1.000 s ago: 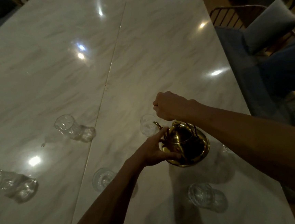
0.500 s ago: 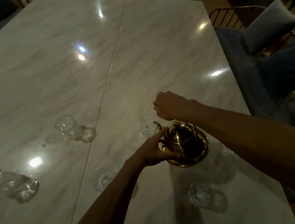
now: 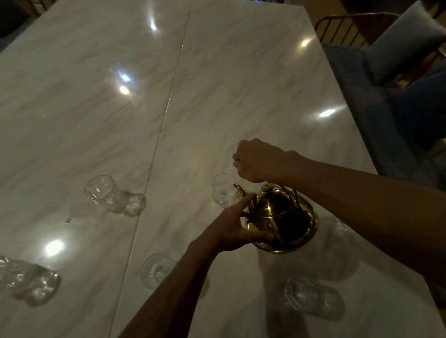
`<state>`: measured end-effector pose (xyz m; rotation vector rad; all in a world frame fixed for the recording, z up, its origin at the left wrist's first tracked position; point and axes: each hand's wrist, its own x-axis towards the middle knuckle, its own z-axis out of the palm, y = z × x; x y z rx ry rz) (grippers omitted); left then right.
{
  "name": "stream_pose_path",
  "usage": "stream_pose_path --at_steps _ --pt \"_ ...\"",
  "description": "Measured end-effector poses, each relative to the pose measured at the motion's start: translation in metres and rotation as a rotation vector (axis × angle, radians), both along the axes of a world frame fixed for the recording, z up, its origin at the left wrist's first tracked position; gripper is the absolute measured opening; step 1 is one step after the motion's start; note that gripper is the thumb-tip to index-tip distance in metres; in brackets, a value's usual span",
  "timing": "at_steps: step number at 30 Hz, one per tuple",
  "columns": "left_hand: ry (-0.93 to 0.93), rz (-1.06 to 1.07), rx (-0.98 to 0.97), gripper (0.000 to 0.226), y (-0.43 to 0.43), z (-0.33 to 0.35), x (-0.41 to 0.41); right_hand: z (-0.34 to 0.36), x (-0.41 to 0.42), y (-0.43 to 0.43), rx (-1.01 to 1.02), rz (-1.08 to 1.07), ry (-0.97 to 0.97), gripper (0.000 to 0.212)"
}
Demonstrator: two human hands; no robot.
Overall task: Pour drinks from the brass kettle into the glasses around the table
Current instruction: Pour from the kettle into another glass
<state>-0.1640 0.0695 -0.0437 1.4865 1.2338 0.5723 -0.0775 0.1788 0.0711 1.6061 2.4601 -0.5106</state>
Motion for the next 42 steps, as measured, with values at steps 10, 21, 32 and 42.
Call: stream_pose_path --at_steps 10,21,32,42 --pt "0.049 -0.007 0.024 0.101 -0.004 0.004 -0.001 0.005 0.008 -0.014 0.077 -0.032 0.06 0.021" --pt "0.17 0.068 0.213 0.092 -0.026 0.025 -0.004 0.024 0.028 -0.058 0.316 0.014 0.247 0.03" --pt "0.344 0.343 0.425 0.099 -0.098 0.044 0.001 0.06 0.029 -0.125 0.334 0.232 0.546 0.036" --pt "0.246 0.536 0.204 0.093 -0.178 0.048 -0.005 0.051 -0.019 -0.167 0.206 0.456 0.398 0.028"
